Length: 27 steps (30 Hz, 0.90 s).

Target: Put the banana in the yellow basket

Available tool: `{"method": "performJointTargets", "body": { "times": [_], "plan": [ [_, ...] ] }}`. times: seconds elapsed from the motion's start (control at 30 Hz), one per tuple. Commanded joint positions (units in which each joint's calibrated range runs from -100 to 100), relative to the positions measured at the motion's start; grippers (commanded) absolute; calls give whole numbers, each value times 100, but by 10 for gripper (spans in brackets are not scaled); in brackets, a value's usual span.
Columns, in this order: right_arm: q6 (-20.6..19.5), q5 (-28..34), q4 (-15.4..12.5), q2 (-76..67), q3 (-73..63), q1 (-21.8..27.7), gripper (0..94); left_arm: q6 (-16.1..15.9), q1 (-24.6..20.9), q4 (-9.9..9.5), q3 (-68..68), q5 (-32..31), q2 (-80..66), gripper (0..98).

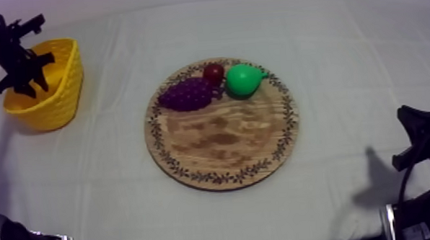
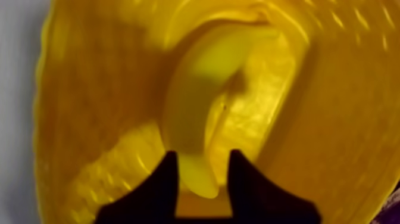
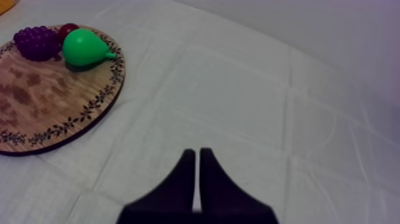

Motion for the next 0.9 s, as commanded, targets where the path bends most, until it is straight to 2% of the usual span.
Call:
{"method": "performJointTargets", "body": {
  "times": [0.0,0.17,0.5,0.63,0.77,0.87],
  "plan": [
    [1,-1,-2,-4,-3,-1,5,-96,47,5,176,-105,-225,87],
    [1,-1,-2,-4,-3,-1,5,-319,293,78,754,-578,-1073,16],
    [1,-1,-2,-4,-3,-1,5,-853,776,437,2833,-1932,-4021,1],
    [3,-1,-2,-4,-3,-1,5,-972,888,471,3878,-2530,-5467,1],
    [5,-1,-2,-4,-3,-1,5,-1047,908,427,5083,-3247,-6954,1],
    [6,-1,-2,-4,-3,-1,5,-1495,866,546,6133,-3965,-8007,1]
  ]
}}
